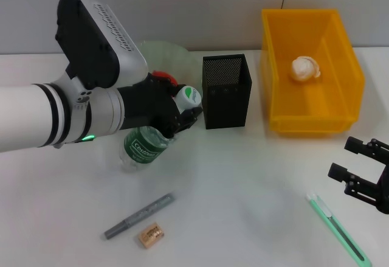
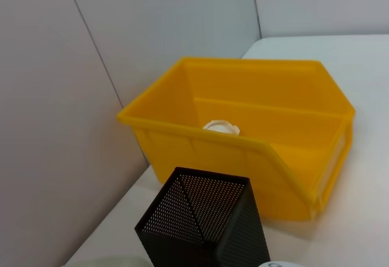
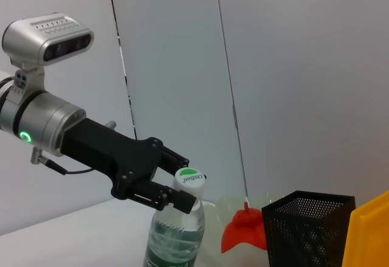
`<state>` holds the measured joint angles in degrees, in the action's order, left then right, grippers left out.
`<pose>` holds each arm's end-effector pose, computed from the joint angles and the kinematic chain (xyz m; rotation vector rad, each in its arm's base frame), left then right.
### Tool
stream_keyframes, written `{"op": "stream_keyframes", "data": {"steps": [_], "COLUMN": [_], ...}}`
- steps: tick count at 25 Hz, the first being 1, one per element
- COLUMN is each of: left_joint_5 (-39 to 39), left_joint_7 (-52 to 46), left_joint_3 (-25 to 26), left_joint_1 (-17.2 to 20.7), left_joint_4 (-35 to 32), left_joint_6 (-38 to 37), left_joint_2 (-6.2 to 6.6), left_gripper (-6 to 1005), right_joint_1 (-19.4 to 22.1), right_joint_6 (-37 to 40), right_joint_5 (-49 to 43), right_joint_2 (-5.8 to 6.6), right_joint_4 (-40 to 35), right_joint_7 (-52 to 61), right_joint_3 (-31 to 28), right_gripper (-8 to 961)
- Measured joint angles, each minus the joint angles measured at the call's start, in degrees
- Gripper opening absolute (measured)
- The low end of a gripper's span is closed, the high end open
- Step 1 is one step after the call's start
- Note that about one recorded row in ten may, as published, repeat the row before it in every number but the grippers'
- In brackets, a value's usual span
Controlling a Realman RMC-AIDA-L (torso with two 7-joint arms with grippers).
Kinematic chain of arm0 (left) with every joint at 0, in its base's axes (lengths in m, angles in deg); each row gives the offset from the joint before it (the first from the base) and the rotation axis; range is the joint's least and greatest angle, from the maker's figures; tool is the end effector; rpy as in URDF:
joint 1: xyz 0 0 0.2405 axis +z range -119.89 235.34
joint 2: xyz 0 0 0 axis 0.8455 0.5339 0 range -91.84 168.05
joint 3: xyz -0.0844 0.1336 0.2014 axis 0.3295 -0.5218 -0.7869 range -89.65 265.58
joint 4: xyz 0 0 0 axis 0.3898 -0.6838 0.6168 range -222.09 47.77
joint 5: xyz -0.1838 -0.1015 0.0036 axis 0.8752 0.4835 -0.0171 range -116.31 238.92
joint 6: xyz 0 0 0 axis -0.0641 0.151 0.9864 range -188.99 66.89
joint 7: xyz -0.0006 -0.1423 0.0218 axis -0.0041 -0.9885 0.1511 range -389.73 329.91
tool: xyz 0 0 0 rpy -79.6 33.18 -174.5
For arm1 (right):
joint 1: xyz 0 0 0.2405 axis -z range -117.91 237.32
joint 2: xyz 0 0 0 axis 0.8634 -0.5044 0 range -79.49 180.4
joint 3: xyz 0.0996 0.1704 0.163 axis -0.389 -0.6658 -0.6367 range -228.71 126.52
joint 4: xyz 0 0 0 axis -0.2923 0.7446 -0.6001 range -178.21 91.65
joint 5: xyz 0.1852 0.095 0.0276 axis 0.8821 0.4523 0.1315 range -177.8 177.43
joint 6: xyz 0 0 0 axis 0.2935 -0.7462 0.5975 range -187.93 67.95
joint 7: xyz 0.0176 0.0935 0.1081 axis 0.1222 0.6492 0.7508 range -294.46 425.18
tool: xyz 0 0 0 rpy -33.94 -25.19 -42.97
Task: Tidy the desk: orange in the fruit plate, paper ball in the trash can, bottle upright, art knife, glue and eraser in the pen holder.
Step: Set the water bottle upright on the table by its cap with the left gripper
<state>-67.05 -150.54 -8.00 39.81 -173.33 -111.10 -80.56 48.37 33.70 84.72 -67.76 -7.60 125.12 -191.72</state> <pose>-0.1460 0.3483 -0.0275 -2.5431 -0.2023 -0.1132 0.3296 0.2479 0.0316 -2.3657 0.5156 0.8771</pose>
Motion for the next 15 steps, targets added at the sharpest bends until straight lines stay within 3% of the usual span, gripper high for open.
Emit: {"op": "stream_keyframes", "data": {"steps": [15], "left_joint_5": [4.26], "left_joint_7": [0.68], "left_joint_3": [1.93], "left_joint_1": [2.18], "left_joint_4": [-0.83], "left_joint_6": [0.44], "left_joint_2": [0.01], "left_gripper": [445], "right_joint_1": [0.0], "right_joint_6": [0.0], "right_joint_5": [0.0], "right_joint_2": [0.0], "right_joint_4": [0.01], "right_joint_7": [0.1], "right_joint_3": [0.0], "right_gripper": [694]}}
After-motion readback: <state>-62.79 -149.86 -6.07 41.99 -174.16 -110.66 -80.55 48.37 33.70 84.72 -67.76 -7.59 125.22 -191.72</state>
